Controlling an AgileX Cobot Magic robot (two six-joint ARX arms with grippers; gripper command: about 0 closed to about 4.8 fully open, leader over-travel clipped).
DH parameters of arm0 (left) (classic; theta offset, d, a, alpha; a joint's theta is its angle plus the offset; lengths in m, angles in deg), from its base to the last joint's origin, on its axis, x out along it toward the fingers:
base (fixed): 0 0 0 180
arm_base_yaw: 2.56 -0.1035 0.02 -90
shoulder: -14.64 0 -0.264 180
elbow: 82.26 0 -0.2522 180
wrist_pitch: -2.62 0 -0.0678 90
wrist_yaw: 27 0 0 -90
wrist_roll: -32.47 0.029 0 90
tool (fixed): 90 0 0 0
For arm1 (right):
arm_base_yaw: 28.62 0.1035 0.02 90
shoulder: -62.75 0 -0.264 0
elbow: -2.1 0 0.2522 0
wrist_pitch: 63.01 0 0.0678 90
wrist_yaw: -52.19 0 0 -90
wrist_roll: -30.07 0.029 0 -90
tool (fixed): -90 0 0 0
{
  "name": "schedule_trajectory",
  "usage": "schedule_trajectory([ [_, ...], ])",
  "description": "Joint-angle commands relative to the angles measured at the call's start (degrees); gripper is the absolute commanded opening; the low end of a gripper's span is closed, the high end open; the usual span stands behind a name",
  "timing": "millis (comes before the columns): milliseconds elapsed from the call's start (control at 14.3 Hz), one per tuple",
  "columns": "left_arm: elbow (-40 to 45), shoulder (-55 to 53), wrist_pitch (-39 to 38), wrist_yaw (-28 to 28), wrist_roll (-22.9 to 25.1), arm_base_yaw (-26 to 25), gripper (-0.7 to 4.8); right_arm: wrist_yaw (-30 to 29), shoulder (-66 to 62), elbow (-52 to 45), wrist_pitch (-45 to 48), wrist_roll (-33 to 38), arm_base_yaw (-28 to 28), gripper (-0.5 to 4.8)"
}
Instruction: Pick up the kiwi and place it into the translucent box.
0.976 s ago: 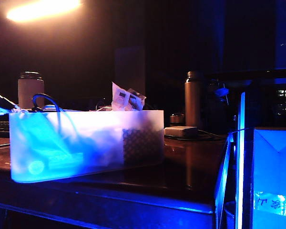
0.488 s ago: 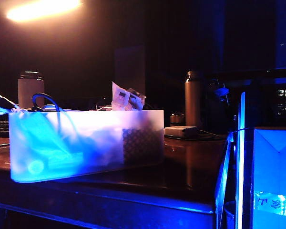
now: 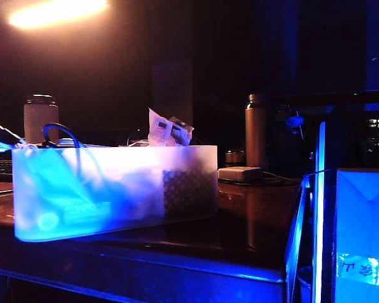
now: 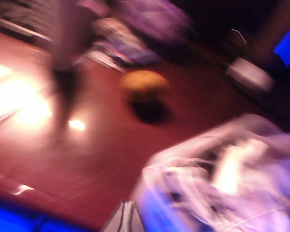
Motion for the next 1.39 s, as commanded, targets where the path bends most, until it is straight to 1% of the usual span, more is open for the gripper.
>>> schedule_trajectory([
  [70,-15.1,-13.2,-5.7,-9.3,6.2,-0.1,-0.03,-5.3,-9.2,7.6,1.0,-5.9,0.0,-0.01],
  [209,-27.0,-21.0,-14.3,-9.4,12.6,-0.1,-0.03,-9.9,-16.7,14.3,1.0,-9.2,0.1,-0.01],
  [279,-32.3,-23.8,-18.3,-9.2,15.0,-0.1,-0.03,-12.2,-20.7,18.1,0.9,-9.1,0.1,-0.01],
  [348,-37.1,-26.4,-21.7,-9.2,17.0,-0.1,-0.03,-12.9,-24.3,21.6,0.2,-9.2,0.1,-0.01],
  [488,-45.7,-31.2,-28.7,-9.7,17.7,-0.1,-0.03,-14.6,-31.5,29.4,-5.2,-9.7,0.2,-0.01],
  [627,-51.9,-35.5,-35.4,-12.0,21.0,-0.1,-0.03,-17.6,-38.0,35.9,-10.0,-14.3,1.6,-0.01],
  [697,-54.6,-37.6,-37.3,-12.0,22.7,-0.1,-0.03,-18.6,-41.0,38.6,-11.5,-16.5,3.3,-0.01],
  [767,-55.9,-38.6,-37.6,-12.7,23.6,-0.1,-0.03,-18.8,-42.7,40.0,-11.8,-17.1,4.8,-0.01],
  [906,-58.5,-40.5,-37.3,-22.3,23.2,-0.1,-0.03,-19.5,-46.3,41.7,-11.5,-17.2,9.2,-0.01],
  [976,-58.8,-40.7,-35.9,-23.8,23.2,-0.1,-0.03,-19.1,-47.4,41.7,-11.5,-18.3,10.4,-0.01],
  [1045,-58.8,-40.7,-33.9,-23.1,22.6,-0.1,-0.03,-14.2,-48.1,41.6,-11.5,-18.8,11.7,-0.01],
  [1115,-58.9,-40.7,-32.0,-22.4,19.9,-0.1,-0.03,-7.3,-48.1,41.6,-11.4,-19.8,13.1,-0.01],
  [1185,-58.9,-40.7,-30.5,-20.2,17.6,-0.1,-0.03,0.5,-48.1,41.6,-11.4,-20.7,14.4,-0.01],
  [1254,-59.0,-40.6,-30.1,-17.1,17.5,-0.1,-0.03,5.7,-48.1,41.6,-11.5,-22.3,15.2,-0.01],
  [1324,-59.1,-40.6,-29.9,-15.4,17.5,-0.1,-0.03,8.1,-48.1,41.6,-11.4,-23.3,15.8,-0.01],
  [1394,-59.1,-40.6,-29.9,-15.4,17.5,-0.1,-0.03,8.5,-48.1,41.6,-11.3,-23.8,16.1,-0.01],
])
